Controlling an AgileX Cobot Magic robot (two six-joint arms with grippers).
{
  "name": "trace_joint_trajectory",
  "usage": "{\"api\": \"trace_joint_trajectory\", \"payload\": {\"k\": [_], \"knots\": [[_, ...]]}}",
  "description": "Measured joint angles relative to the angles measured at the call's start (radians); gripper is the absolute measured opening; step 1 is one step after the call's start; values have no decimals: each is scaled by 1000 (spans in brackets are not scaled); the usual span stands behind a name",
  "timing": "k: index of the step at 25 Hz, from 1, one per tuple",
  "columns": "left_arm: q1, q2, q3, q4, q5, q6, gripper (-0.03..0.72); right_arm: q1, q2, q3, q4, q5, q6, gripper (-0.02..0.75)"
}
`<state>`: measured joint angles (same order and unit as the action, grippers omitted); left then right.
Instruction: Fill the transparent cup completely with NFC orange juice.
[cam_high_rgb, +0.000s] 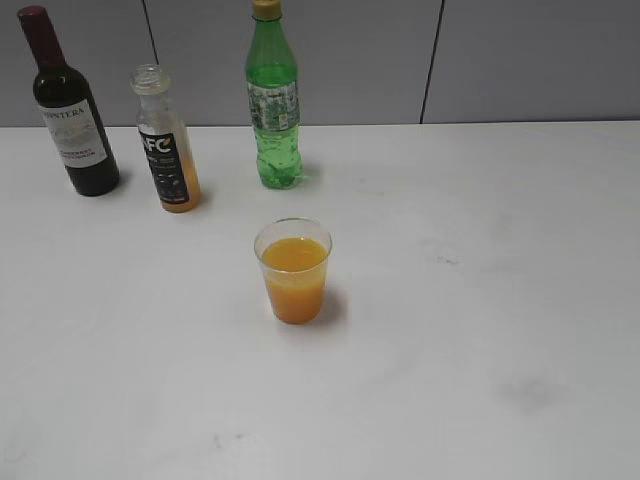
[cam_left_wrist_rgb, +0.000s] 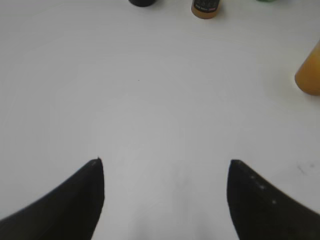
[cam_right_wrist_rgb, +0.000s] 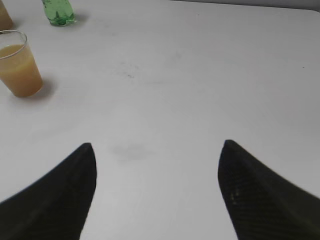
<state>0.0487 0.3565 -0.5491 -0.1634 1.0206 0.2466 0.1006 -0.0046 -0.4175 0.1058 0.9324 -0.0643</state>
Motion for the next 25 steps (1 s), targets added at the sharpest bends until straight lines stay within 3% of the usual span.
{"api": "trace_joint_trajectory", "payload": {"k": [17,25], "knots": [[0,-332,81,10,69,-59,577,0,0,0,0,0,0,587],[0,-343,81,10,67,-66,575,0,0,0,0,-1,0,587]]}}
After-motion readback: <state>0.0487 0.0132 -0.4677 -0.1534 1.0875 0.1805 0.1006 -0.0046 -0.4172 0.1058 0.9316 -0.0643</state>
